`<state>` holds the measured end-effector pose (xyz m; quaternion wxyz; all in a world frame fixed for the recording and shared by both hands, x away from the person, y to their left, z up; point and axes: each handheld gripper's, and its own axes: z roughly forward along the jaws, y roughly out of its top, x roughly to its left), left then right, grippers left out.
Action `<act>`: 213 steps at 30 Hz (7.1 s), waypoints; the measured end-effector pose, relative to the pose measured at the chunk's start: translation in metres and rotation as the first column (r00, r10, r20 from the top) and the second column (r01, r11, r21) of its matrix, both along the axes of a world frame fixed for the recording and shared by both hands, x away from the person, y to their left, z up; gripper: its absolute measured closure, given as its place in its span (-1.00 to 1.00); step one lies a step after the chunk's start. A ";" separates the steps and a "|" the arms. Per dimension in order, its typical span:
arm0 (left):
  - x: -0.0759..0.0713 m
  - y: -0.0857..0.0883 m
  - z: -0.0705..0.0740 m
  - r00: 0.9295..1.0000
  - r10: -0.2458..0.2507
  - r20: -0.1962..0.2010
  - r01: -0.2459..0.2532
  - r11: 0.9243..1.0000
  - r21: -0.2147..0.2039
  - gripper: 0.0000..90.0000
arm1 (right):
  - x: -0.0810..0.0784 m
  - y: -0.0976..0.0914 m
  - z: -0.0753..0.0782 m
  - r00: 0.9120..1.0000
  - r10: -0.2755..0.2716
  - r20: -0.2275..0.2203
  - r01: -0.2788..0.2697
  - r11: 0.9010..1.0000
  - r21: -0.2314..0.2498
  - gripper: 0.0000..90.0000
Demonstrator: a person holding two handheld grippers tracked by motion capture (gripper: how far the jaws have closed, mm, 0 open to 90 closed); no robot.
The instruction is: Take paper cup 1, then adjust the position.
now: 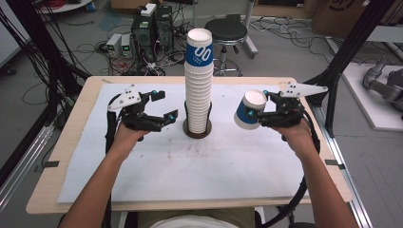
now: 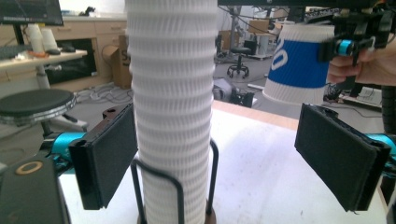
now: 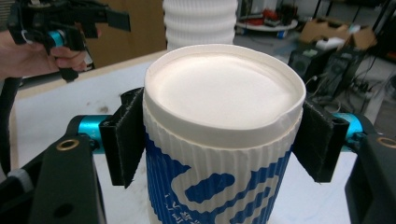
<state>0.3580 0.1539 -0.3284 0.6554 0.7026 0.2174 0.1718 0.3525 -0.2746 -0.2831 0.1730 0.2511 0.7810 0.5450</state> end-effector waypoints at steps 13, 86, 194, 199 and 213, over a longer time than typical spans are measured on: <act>-0.007 0.001 -0.036 0.999 -0.003 -0.049 0.005 0.999 0.039 -0.71 | -0.012 0.018 -0.053 1.000 0.003 -0.017 -0.003 1.000 0.010 -0.39; -0.042 -0.081 -0.059 0.935 -0.352 -0.047 0.353 0.935 0.020 -0.55 | -0.033 0.081 -0.055 0.943 0.327 -0.055 -0.309 0.927 0.212 -0.38; -0.023 -0.033 -0.037 0.948 -0.305 -0.086 0.307 0.952 0.009 -0.72 | 0.004 0.073 -0.041 0.874 0.439 -0.210 -0.457 0.888 -0.049 -0.39; -0.024 -0.035 -0.040 0.948 -0.307 -0.080 0.306 0.952 -0.026 -0.72 | 0.000 0.068 -0.051 0.888 0.424 -0.179 -0.429 0.903 0.012 -0.39; -0.029 -0.051 -0.048 0.928 -0.367 -0.064 0.365 0.930 -0.042 -0.77 | -0.013 0.075 -0.065 0.866 0.489 -0.109 -0.468 0.867 0.170 -0.38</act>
